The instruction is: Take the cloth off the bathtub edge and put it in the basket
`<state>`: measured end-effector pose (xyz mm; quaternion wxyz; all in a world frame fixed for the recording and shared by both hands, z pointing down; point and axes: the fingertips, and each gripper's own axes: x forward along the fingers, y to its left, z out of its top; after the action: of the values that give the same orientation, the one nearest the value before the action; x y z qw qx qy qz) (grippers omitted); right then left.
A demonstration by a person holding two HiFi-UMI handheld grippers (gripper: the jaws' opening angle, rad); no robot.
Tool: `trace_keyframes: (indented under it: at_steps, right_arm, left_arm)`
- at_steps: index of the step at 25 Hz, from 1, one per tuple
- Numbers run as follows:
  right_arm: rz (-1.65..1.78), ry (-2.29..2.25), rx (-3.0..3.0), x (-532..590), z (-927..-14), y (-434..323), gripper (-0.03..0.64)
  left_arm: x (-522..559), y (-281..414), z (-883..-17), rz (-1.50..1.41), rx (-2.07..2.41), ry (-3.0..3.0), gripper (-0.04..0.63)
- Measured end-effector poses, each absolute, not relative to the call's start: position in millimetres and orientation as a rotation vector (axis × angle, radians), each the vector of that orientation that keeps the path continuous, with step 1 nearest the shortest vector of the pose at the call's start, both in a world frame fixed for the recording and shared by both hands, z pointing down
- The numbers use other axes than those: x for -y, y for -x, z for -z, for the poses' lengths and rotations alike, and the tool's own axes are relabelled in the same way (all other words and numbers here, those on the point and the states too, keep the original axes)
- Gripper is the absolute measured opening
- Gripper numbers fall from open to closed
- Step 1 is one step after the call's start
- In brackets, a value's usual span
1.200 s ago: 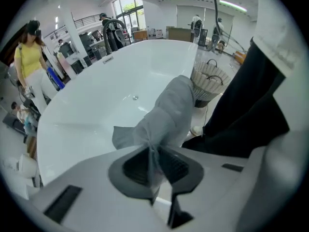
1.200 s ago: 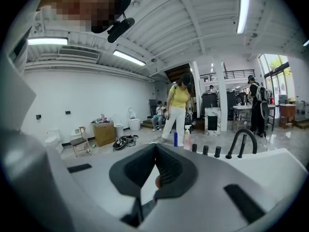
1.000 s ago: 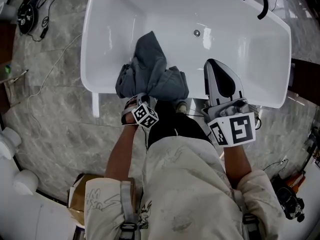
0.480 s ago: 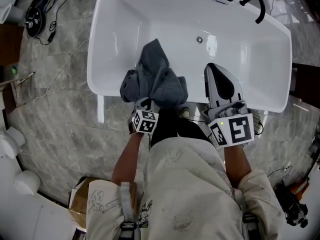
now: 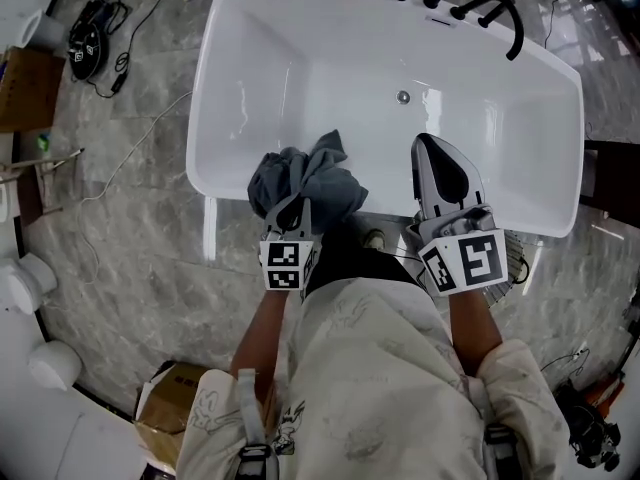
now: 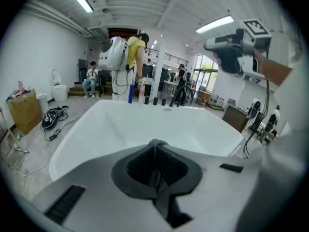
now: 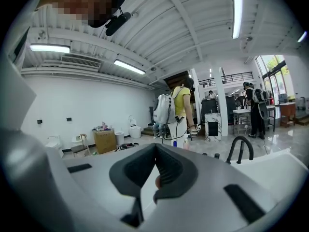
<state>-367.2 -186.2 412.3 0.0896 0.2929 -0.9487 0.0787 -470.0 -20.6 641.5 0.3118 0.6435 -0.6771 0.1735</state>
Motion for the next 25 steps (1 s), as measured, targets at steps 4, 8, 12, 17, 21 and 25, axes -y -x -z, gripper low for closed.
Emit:
trace_keyframes:
  at_steps: [4, 8, 12, 17, 21, 25]
  right_arm:
    - [-0.223, -0.874, 2.842, 184.7, -403.4, 361.8, -0.012]
    - [-0.217, -0.889, 2.863, 183.2, -392.5, 353.8, -0.012]
    - [-0.209, -0.915, 2.888, 184.1, -379.5, 345.8, -0.012]
    - [-0.183, -0.956, 2.916, 186.9, -362.2, 334.0, -0.012]
    - [-0.151, -0.996, 2.943, 190.9, -344.2, 328.0, -0.012]
    - [-0.110, -1.059, 2.982, 196.0, -321.3, 320.0, -0.012]
  left_arm:
    - [37.7, 477.8, -587.9, -0.332, 1.901, -1.742, 0.017]
    - [53.9, 484.2, -528.4, -0.190, 2.010, -1.776, 0.017]
    - [69.3, 496.1, -466.4, -0.037, 2.114, -1.802, 0.017]
    - [85.1, 499.8, -392.1, 0.088, 2.219, -1.892, 0.017]
    - [99.3, 499.3, -333.3, 0.188, 2.289, -1.971, 0.017]
    - [113.5, 495.7, -284.2, 0.232, 2.377, -2.039, 0.017]
